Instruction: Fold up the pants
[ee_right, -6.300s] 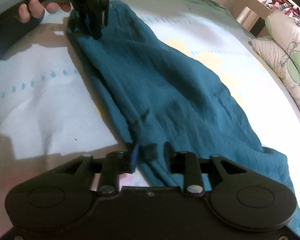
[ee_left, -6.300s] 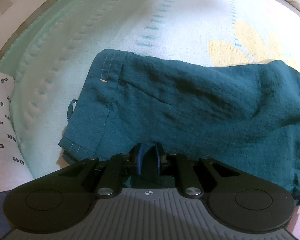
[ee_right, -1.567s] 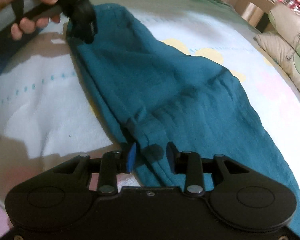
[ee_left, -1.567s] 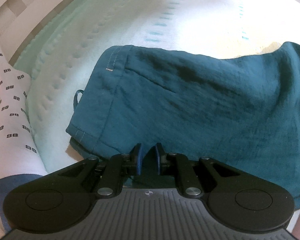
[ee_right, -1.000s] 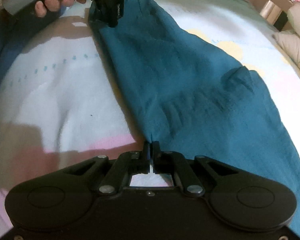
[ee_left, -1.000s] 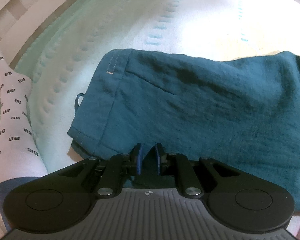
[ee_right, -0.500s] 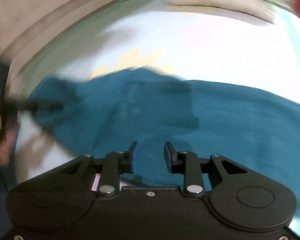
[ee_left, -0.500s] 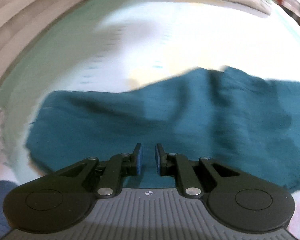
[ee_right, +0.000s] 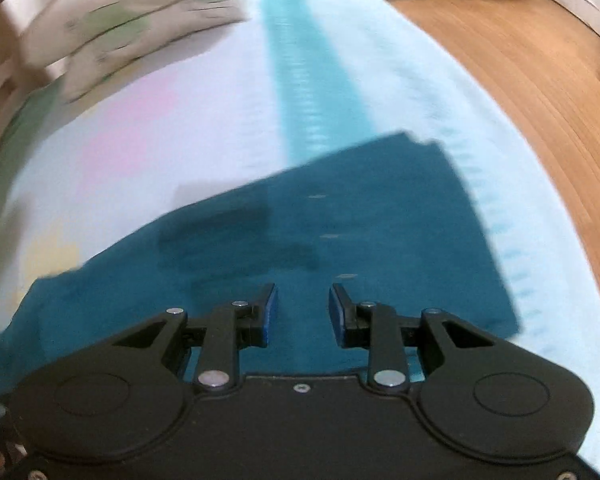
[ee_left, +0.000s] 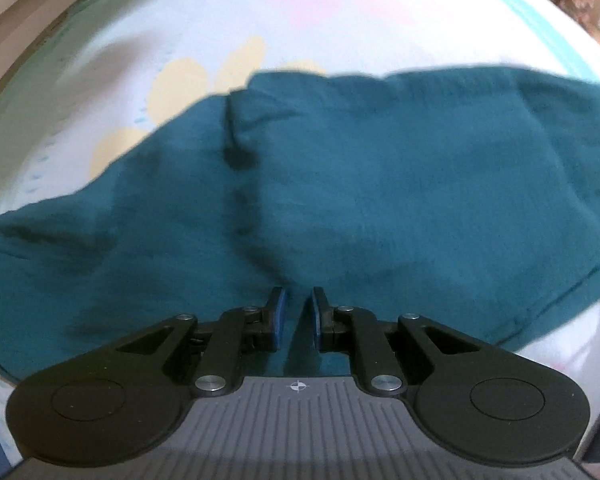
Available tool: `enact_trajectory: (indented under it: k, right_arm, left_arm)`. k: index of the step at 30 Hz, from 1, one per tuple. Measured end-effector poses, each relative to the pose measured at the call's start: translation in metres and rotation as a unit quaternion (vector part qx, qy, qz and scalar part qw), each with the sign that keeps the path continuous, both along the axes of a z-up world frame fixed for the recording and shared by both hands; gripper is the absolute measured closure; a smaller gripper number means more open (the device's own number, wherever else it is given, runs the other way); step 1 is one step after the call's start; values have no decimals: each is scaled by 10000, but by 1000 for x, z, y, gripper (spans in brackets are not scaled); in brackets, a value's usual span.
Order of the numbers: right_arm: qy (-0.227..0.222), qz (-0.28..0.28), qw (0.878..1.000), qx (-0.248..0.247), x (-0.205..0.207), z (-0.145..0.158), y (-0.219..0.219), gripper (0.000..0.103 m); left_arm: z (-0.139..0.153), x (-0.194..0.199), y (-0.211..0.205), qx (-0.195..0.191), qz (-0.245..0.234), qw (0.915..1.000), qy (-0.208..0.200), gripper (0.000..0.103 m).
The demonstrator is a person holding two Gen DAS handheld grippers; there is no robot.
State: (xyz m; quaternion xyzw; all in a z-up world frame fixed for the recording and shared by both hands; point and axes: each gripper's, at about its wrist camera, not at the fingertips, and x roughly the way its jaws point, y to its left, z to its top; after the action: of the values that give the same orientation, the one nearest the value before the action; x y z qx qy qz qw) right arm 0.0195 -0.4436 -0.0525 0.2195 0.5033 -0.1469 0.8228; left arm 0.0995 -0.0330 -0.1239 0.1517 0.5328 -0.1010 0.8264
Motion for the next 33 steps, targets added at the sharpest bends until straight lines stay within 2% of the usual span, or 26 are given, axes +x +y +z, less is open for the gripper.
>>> enact_trajectory:
  k: [5, 9, 18, 22, 28, 29, 30, 31, 32, 33]
  right_arm:
    - [286, -376, 9989, -67, -13, -14, -54, 64]
    - [326, -427, 9982, -255, -22, -27, -83, 63]
    - [486, -79, 9988, -25, -33, -61, -96, 63]
    - [446, -93, 9989, 101, -38, -70, -99, 57]
    - [260, -174, 9988, 365, -39, -78, -103, 55]
    - [269, -139, 9991, 307, -39, -78, -102, 56]
    - [281, -80, 9993, 213, -38, -77, -99, 62]
    - [213, 50, 9996, 164, -36, -75, -95, 76]
    - [209, 172, 9996, 64, -36, -72, -90, 85]
    - [168, 246, 9996, 2, -36, -68, -86, 86]
  left_arm:
    - [-8, -3, -7, 224, -94, 9997, -65, 88]
    - [-9, 1, -8, 282, -19, 9996, -21, 89]
    - [-9, -1, -14, 402, 57, 9992, 6, 89]
    - [-10, 1, -14, 434, 61, 9990, 18, 89]
    - [-9, 2, -14, 418, 93, 9991, 30, 89]
    - [-9, 2, -14, 416, 97, 9991, 35, 89]
    - [-9, 3, -13, 412, 98, 9991, 41, 89]
    - [-9, 3, -13, 405, 100, 9991, 49, 89]
    - [-9, 4, -12, 398, 100, 9991, 57, 89]
    - [-9, 4, -12, 389, 101, 9992, 68, 89]
